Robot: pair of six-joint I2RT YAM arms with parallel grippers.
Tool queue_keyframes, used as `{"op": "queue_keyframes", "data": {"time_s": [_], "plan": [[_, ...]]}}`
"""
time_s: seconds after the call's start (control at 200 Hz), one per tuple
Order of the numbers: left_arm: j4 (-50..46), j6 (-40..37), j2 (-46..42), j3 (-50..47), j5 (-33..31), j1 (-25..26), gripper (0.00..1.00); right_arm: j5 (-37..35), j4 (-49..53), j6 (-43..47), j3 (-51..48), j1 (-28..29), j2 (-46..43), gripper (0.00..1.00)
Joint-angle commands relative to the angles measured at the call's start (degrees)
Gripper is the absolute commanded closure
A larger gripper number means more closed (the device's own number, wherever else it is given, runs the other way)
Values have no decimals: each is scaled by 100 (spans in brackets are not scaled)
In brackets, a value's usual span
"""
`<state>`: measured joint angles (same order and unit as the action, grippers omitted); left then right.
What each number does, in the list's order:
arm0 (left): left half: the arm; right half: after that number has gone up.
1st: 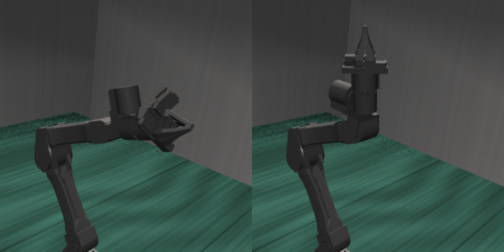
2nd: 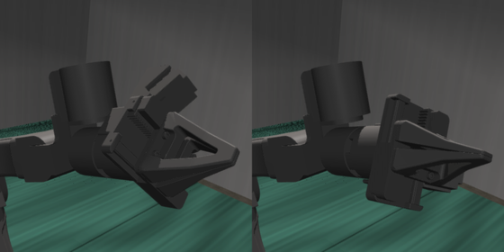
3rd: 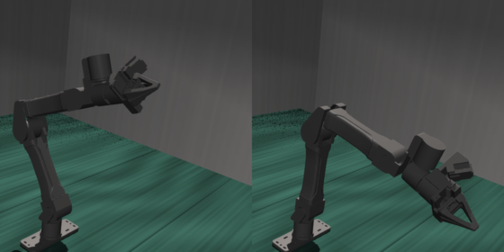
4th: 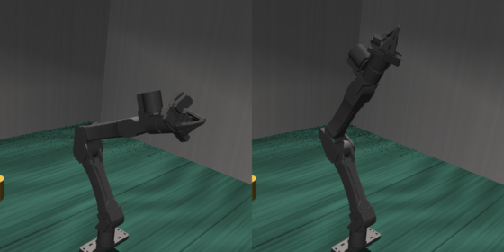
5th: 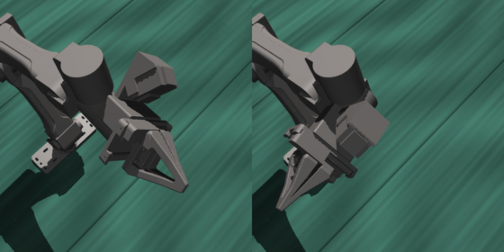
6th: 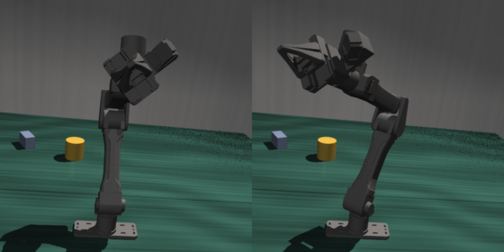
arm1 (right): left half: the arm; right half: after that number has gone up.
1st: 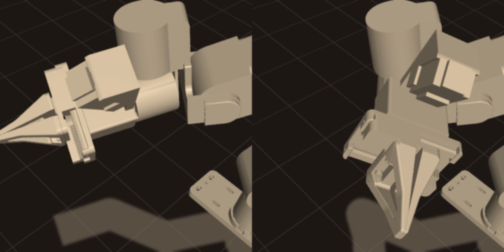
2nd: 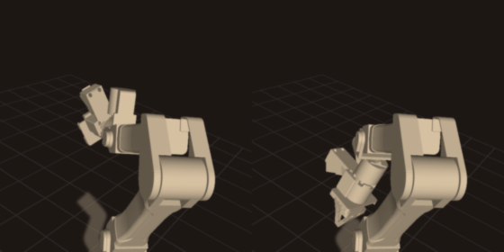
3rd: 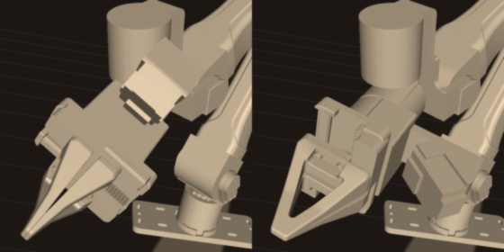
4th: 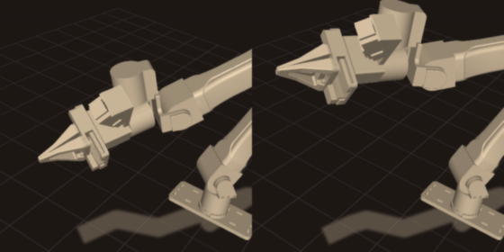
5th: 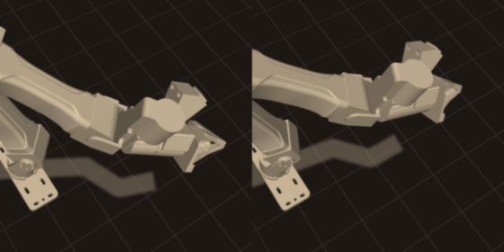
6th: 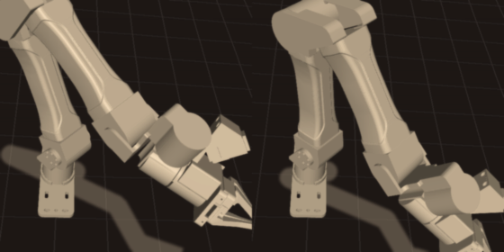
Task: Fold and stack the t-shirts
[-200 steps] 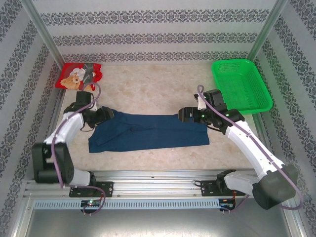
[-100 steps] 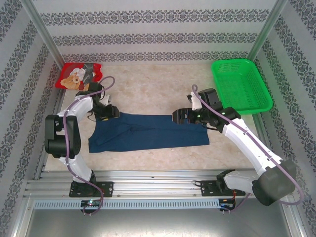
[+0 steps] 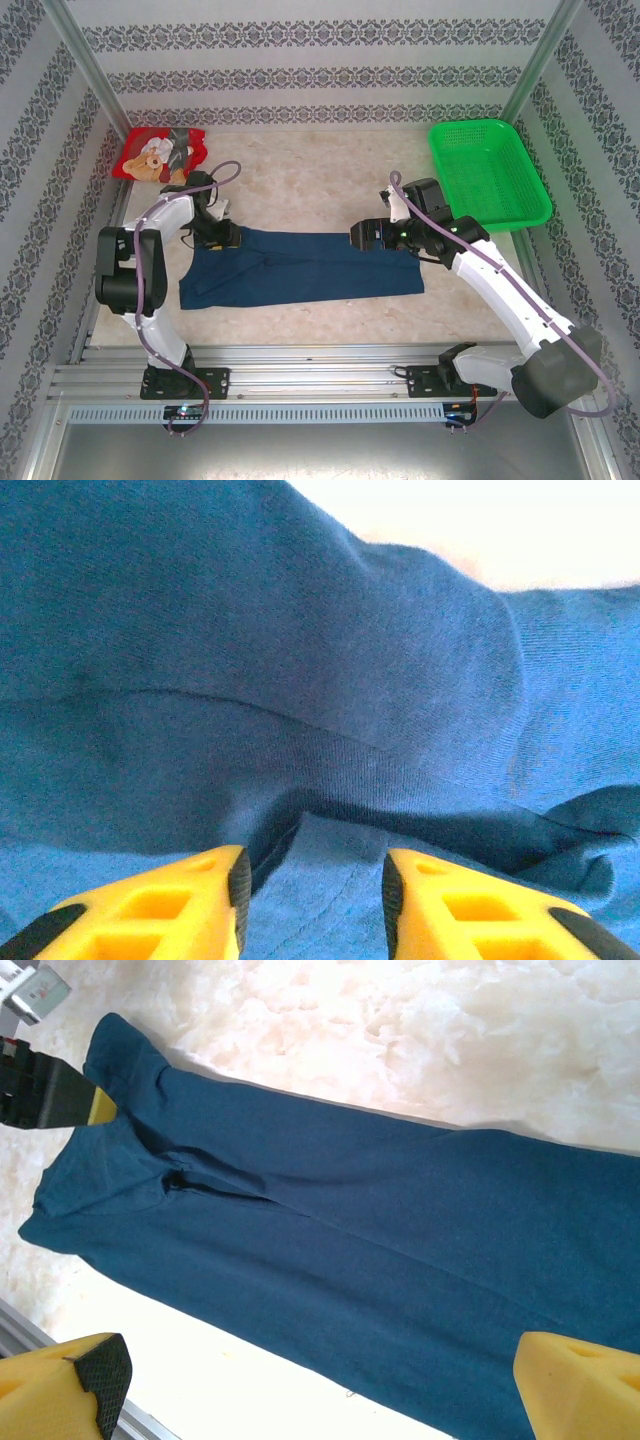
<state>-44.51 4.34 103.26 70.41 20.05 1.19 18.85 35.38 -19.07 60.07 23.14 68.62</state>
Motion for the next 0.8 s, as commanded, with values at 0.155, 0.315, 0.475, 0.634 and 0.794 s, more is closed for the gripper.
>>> {"op": "queue_keyframes", "data": {"time_s": [0.155,0.315,0.475,0.634,0.794], "plan": [[-287,-258,-206,-247,29,134,76,-345,58,18,67,16,-175,2],[-393,-325,-475,-407,165,224,94,-271,-37,0,159,21,-27,2],[-441,-245,-1067,-640,214,470,96,-88,-238,42,243,60,28,2],[-439,-104,-1631,-1057,218,832,96,108,-267,105,334,86,145,2],[-241,237,-2058,-1524,119,1216,96,152,-294,103,355,89,229,2]]}}
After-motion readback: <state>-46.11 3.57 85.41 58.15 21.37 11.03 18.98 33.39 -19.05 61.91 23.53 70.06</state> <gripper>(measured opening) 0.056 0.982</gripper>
